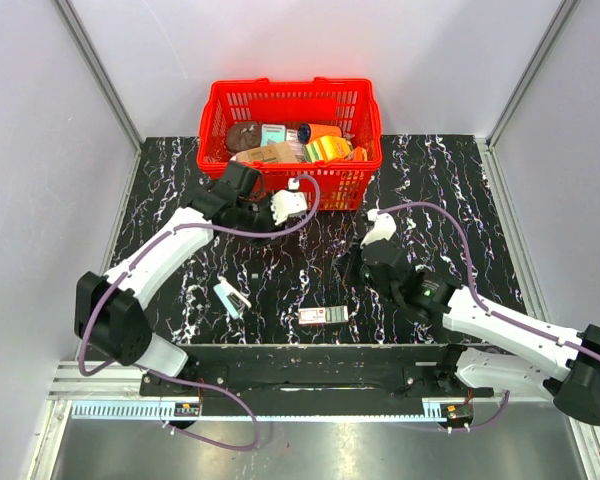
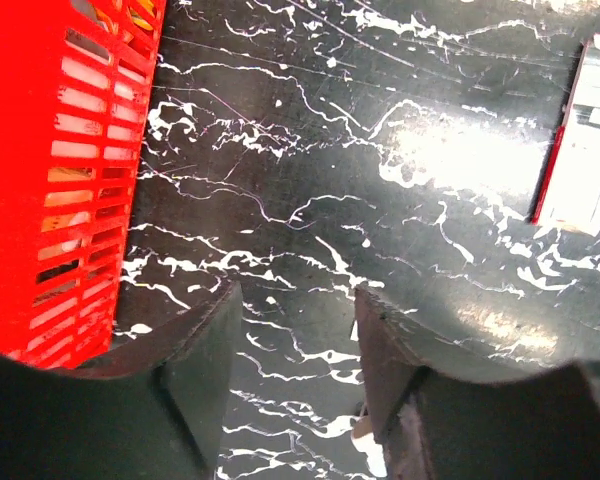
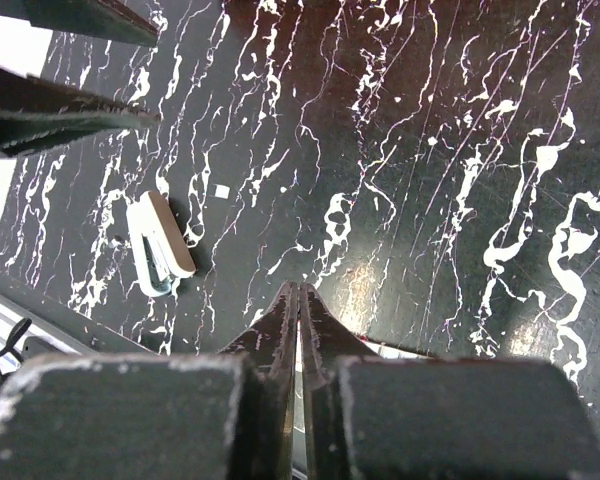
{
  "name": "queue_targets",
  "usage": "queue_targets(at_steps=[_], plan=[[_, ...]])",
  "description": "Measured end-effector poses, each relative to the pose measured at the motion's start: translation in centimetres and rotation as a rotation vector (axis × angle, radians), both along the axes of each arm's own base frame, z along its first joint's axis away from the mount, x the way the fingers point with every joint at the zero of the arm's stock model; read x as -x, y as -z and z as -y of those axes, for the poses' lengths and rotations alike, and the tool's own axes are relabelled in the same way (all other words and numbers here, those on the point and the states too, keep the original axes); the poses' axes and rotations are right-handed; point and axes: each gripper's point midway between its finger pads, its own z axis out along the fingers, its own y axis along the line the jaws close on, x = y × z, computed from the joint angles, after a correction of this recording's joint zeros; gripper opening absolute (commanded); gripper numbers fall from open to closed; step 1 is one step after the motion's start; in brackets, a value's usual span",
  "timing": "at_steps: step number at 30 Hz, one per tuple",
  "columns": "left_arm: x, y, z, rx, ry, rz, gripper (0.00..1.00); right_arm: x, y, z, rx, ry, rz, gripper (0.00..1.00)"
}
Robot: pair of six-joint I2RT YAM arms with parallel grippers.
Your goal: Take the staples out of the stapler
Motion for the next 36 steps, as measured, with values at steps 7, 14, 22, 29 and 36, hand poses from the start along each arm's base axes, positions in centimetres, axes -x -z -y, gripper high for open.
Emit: queue_targets(at_steps=[7, 14, 22, 29, 36], plan=[[1.5, 4.9, -2.7, -0.155, 0.017, -0.034, 0.78, 0.3, 0.3, 0.3, 0.007, -0.001, -0.009, 0.12], [2.9, 12.2, -6.0, -0.364, 0.008, -0.184, 0.86, 0.5, 1.1, 0.5, 0.022, -0.001, -0.020, 0.12], [2.2, 13.3, -5.9, -0.421, 0.007, -0.170, 0.82, 0.5, 1.5, 0.4, 0.025, -0.004, -0.030, 0.12], [2.4, 14.9, -5.8, -0.474, 0.018, -0.181, 0.81, 0.5, 1.8, 0.3, 0.029, -0.007, -0.038, 0.11], [2.0, 14.8, -6.0, -0.492, 0.010, -0.163, 0.72, 0.5, 1.9, 0.3, 0.029, -0.007, -0.037, 0.11]])
